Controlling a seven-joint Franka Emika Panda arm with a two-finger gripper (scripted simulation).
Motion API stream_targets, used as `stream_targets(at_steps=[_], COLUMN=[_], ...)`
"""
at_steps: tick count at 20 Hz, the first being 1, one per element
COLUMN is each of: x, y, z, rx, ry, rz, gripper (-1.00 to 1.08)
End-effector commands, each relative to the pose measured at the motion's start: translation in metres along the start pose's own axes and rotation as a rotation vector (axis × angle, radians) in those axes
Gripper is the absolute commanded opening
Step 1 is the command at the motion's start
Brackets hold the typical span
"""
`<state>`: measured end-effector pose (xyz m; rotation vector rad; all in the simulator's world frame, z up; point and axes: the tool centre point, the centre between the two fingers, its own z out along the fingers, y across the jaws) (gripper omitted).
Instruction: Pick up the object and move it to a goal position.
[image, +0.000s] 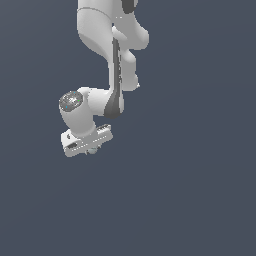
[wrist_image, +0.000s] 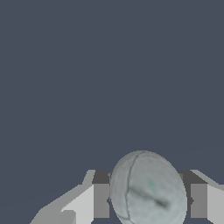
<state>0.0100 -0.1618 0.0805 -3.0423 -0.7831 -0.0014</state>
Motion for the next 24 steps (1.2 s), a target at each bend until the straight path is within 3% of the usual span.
stream_targets(at_steps=[1, 12, 24], x=[0.005, 0.021, 0.027], y=[0.017, 0.069, 0.085], z=[-0.008, -0.03, -0.036], rx=[0.0, 0.0, 0.0], ry=[0.0, 0.0, -0.001], rz=[-0.001, -0.001, -0.001], gripper=[-1.0, -1.0, -1.0])
